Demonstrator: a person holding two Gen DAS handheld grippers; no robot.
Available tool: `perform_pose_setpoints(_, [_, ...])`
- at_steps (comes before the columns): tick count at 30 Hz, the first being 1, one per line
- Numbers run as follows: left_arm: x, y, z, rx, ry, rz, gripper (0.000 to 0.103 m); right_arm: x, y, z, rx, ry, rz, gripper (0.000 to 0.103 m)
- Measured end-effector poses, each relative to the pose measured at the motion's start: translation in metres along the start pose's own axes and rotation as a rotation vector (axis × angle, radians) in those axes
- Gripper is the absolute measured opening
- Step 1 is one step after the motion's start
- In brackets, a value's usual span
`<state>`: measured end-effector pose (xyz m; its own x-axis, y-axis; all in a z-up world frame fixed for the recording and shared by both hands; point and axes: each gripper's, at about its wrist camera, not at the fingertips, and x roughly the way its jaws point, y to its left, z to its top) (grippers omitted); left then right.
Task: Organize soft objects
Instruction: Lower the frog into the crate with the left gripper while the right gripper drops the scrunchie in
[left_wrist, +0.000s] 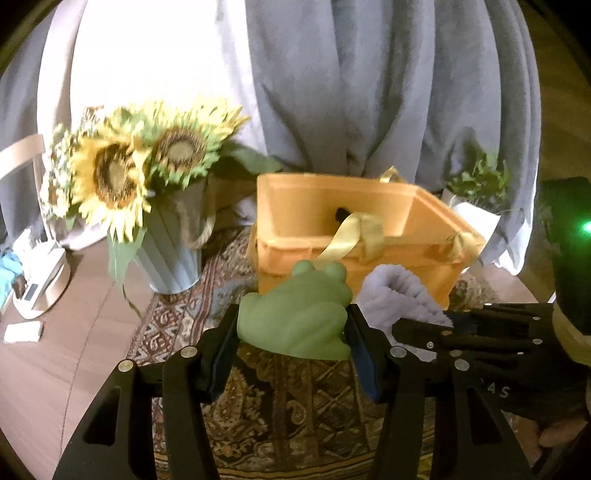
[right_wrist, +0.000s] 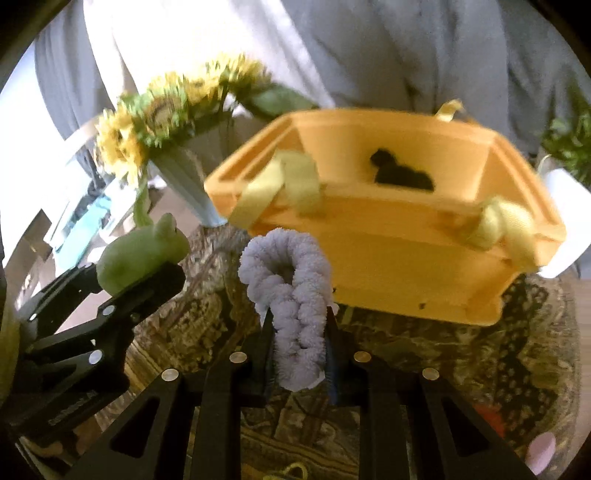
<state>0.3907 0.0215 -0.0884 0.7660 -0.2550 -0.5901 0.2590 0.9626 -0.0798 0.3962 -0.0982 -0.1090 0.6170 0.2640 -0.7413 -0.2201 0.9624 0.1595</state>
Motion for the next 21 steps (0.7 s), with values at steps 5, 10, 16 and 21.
perform_pose_setpoints(5, [-0.013, -0.012, 0.013, 0.011, -0.038, -0.002, 0.055, -0.025, -0.003, 0.006, 0.025, -0.072, -0.007, 0.023])
perform_pose_setpoints(10, [-0.021, -0.021, 0.028, 0.033, -0.081, 0.005, 0.055, -0.051, -0.007, 0.015, 0.023, -0.153, -0.039, 0.023])
perform_pose_setpoints(16, [-0.024, -0.03, 0.052, 0.066, -0.15, 0.024, 0.055, -0.073, -0.019, 0.036, 0.041, -0.248, -0.103, 0.023])
perform_pose_setpoints(21, [-0.016, -0.036, 0.074, 0.085, -0.178, 0.027, 0.055, -0.081, -0.03, 0.052, 0.052, -0.309, -0.145, 0.023])
